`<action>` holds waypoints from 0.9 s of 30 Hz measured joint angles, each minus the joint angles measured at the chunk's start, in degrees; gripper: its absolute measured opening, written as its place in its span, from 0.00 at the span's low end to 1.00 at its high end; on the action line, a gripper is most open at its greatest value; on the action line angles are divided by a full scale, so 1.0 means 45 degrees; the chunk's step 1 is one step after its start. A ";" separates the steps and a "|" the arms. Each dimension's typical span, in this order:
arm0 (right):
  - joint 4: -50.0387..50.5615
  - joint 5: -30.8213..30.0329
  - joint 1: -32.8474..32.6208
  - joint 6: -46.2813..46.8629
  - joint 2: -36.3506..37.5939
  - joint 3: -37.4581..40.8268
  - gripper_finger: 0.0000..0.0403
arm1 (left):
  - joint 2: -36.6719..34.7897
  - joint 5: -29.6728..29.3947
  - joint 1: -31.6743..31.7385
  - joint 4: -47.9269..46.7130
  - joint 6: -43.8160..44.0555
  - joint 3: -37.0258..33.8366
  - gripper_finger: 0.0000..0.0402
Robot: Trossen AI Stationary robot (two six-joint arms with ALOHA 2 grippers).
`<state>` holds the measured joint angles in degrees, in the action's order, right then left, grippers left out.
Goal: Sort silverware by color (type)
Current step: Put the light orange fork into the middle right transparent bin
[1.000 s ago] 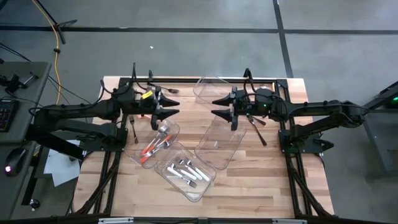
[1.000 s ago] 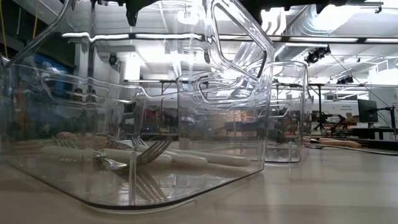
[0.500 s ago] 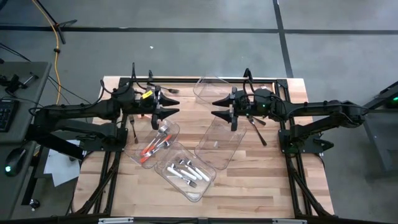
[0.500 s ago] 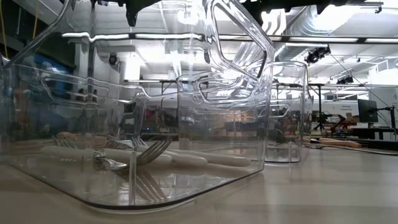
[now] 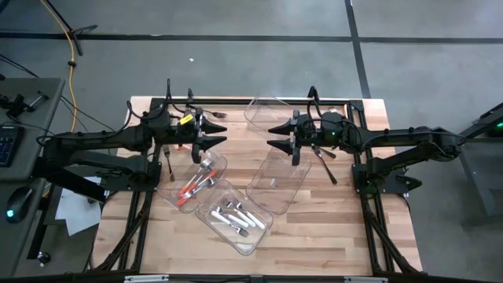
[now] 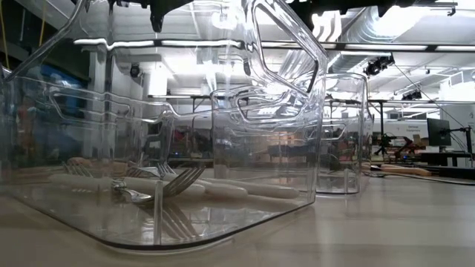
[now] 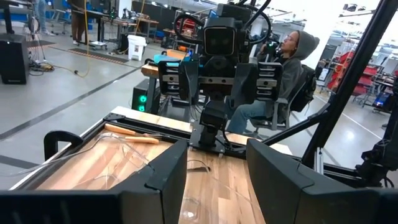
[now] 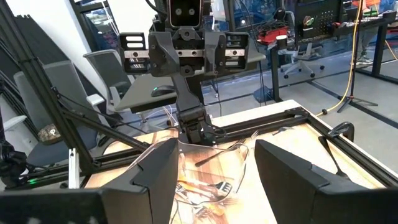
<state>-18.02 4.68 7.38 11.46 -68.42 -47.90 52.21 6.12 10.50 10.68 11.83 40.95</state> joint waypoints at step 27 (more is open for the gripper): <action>0.0005 -0.0004 0.0000 0.0056 0.0000 0.0000 0.49 | 0.0000 -0.0197 0.0000 0.0005 -0.0003 0.0005 0.38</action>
<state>-18.00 4.66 7.38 11.72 -68.42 -47.90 52.21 5.23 10.50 10.70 11.81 40.97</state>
